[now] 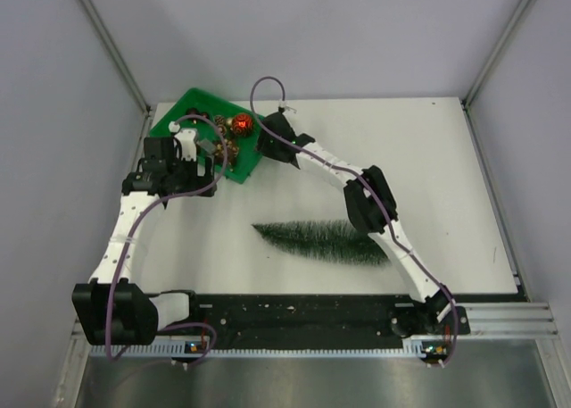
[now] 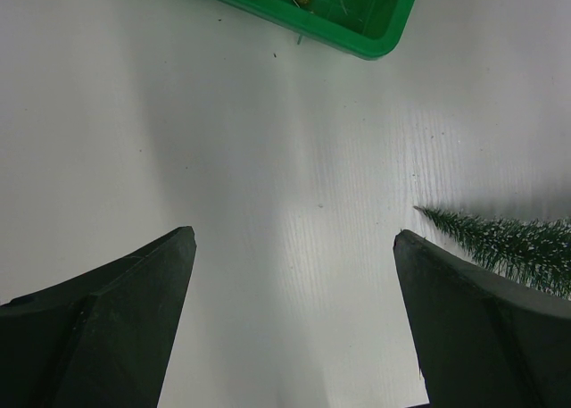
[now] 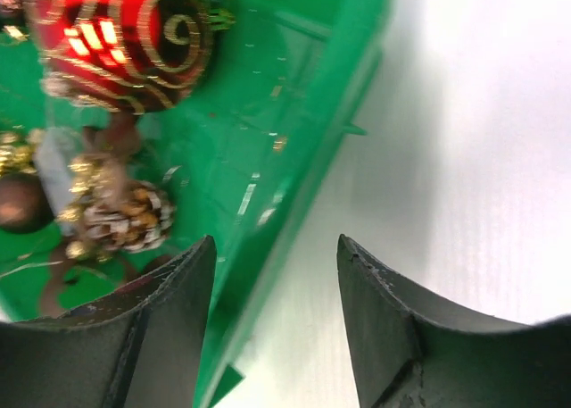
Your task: Decorate the small christmas tree
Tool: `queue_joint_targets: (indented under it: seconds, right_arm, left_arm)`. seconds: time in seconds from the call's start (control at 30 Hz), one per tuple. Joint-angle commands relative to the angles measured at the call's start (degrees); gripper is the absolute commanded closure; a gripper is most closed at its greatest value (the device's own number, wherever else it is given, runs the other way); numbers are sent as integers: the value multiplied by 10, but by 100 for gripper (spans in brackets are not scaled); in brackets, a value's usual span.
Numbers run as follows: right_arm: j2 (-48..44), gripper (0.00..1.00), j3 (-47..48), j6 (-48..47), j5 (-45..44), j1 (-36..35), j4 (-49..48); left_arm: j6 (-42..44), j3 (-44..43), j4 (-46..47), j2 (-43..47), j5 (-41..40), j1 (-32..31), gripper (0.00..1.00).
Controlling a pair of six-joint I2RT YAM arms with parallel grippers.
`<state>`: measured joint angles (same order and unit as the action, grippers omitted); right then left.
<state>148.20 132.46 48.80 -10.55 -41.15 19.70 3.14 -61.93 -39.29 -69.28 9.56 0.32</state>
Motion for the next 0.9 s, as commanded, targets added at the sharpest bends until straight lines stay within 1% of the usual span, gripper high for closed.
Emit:
queue_joint_targets:
  seconds: [0.0, 0.13, 0.33, 0.5, 0.53, 0.67, 0.77, 0.87]
  right_arm:
    - [10, 46, 8, -11, -78, -5, 49]
    - [-41, 52, -62, -35, -126, -2, 51]
    - [-137, 60, -179, -74, -160, 33, 42]
    - [-244, 64, -347, -114, -166, 76, -6]
    - [-271, 65, -393, -117, -164, 87, -12]
    - [-333, 66, -512, -128, -154, 133, -39]
    - [-367, 65, -564, -133, -149, 164, -48]
    - [-396, 59, -583, -139, -142, 181, -51]
  left_arm:
    - [1, -23, 1, 12, 0, 0, 1]
    - [1, -24, 1, 17, 1, -1, 1]
    - [-2, -22, 0, 20, 4, -1, 1]
    - [-1, -16, -3, 28, 9, -1, 1]
    - [-2, -14, -3, 30, 11, -1, 1]
    - [3, -9, -10, 38, 18, -1, 1]
    - [10, -3, -10, 44, 21, -1, 1]
    - [14, 1, -9, 46, 20, -1, 1]
